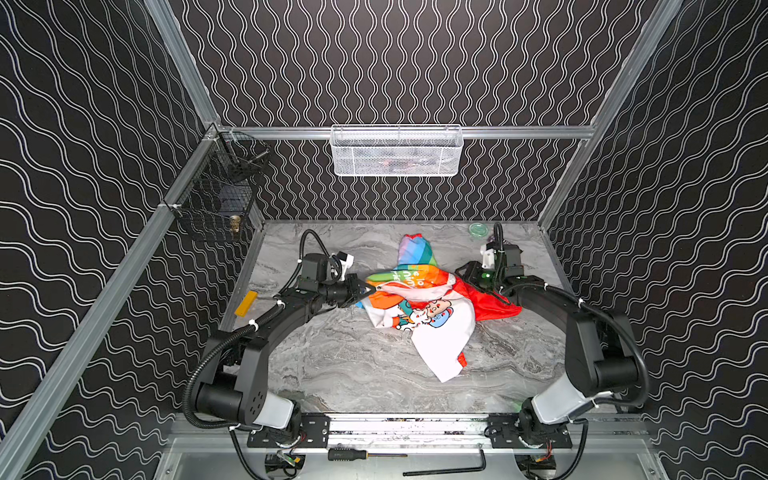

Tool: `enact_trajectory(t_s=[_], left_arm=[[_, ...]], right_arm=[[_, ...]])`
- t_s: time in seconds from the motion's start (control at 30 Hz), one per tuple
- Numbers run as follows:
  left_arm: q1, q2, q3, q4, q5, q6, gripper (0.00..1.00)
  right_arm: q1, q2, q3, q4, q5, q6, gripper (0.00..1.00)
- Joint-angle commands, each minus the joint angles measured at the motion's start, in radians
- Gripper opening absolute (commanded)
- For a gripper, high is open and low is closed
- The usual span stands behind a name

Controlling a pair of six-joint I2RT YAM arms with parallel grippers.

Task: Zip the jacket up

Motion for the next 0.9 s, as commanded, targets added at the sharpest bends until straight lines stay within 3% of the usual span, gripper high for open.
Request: enact_trajectory(t_s=[0.0,0.17,0.37,0.6,0.77,0.87], left_arm=[[0.004,0.001,-0.004,-0.039,0.019,0.073,0.00],[0.003,0.000,0.011,-0.073,0.015,0.097,0.00],[0.003,-0.001,0.003,-0.076,0.019,0.104,0.00],[0.003,0.010,-0.005,-0.072,0.019,0.106,0.00],[0.004,0.011,0.010,-0.120,0.008,0.145,0.00],[0.004,0.014,0.028,-0.157,0.002,0.180,0.00]], right_arm=[[-0.004,0.043,0.019,-0.012,-0.052,0.035,0.48],[-0.004,0.104,0.059,0.005,-0.047,0.047,0.50],[-0.002,0.154,0.082,0.033,-0.090,0.056,0.44],[0.001,0.173,0.088,0.086,-0.149,0.082,0.26],[-0.008,0.172,0.134,0.061,-0.161,0.065,0.00],[-0.028,0.176,0.171,0.018,-0.143,0.037,0.00]])
